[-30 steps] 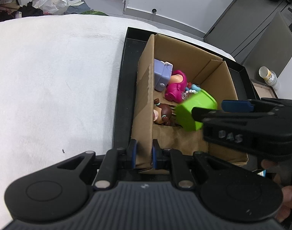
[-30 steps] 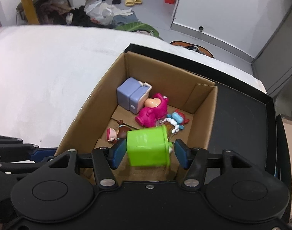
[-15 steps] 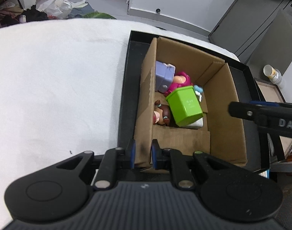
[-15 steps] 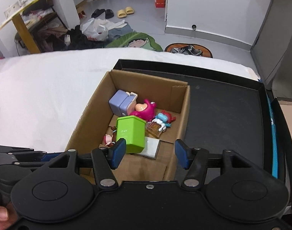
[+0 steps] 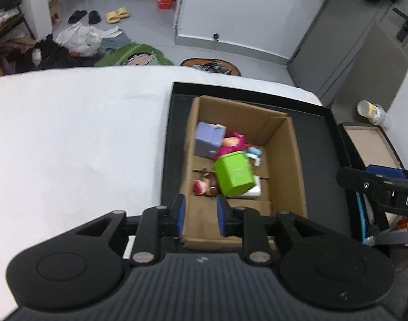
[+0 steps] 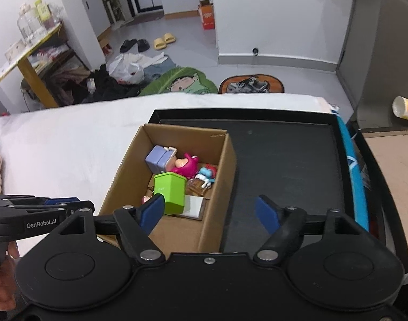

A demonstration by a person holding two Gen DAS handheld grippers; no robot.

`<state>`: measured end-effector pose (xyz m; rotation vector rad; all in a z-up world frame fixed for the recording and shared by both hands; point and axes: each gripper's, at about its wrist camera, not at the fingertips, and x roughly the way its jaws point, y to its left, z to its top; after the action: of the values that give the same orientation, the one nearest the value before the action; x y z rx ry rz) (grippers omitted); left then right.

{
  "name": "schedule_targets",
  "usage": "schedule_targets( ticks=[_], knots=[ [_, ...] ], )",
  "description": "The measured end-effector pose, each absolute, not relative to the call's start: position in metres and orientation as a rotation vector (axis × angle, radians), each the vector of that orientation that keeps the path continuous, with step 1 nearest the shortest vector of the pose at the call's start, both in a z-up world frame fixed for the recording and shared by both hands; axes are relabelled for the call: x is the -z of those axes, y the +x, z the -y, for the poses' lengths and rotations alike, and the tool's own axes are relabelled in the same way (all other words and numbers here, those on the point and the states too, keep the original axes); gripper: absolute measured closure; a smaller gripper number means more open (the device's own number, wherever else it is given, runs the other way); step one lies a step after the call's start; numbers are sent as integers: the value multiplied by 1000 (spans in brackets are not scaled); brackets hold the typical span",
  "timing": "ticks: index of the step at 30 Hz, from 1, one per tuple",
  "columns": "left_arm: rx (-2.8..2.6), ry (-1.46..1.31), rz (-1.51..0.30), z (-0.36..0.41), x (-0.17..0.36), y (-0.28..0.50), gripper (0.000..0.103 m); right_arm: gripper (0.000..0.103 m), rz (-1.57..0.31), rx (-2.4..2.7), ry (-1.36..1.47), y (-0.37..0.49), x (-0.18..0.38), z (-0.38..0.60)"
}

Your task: Organize rigid objects

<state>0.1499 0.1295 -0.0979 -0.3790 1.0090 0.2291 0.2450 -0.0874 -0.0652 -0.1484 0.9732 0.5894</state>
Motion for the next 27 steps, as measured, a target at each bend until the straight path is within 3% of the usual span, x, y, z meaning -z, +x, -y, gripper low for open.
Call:
schedule_targets(
  ticks=[7,14,20,27],
  knots=[
    [-192,-311,-959,-95,65,139,47,1,-922,-541,-76,231,43,127],
    [-145,-289,-900,-66,36,116,26,0,-874,-483,18,210,23,169],
    [-120,-268,-850,-45,15,90,17,0,-849,-479,66,187,10,192],
    [-129,-208,-824,-23,-1,63,14,0,-830,-429,101,162,0,209]
  ],
)
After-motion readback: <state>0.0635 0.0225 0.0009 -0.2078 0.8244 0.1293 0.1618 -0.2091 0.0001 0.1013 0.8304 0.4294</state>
